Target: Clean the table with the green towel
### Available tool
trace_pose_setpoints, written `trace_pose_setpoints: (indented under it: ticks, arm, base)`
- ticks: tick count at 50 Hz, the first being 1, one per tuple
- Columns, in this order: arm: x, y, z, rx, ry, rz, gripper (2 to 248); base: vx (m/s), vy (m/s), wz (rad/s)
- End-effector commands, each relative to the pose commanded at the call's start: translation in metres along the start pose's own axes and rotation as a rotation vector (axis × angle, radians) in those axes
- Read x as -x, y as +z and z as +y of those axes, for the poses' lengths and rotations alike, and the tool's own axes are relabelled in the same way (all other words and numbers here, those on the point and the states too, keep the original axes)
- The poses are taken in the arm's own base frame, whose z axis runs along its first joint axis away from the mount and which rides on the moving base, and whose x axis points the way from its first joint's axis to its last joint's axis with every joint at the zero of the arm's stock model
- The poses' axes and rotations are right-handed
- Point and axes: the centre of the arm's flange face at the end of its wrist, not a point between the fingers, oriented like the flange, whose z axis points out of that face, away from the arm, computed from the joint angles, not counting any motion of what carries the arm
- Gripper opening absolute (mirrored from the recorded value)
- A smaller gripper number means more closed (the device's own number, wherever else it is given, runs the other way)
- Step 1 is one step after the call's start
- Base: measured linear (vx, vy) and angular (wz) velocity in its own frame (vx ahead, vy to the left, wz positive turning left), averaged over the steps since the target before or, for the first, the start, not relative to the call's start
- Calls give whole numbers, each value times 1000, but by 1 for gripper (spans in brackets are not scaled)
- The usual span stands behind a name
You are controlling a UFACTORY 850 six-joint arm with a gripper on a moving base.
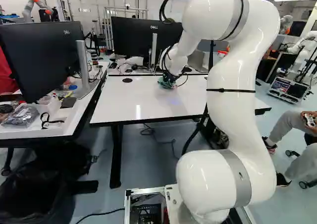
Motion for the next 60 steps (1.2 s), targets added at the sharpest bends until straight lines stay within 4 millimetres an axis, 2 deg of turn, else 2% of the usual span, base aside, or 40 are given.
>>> trace_pose_setpoints:
  ticks: [43,60]
  arm:
    - [-44,52,51,51,53,60,61]
    - [-62,74,45,43,46,87,61]
  base:
    - [0,0,0]
    - [0,0,0]
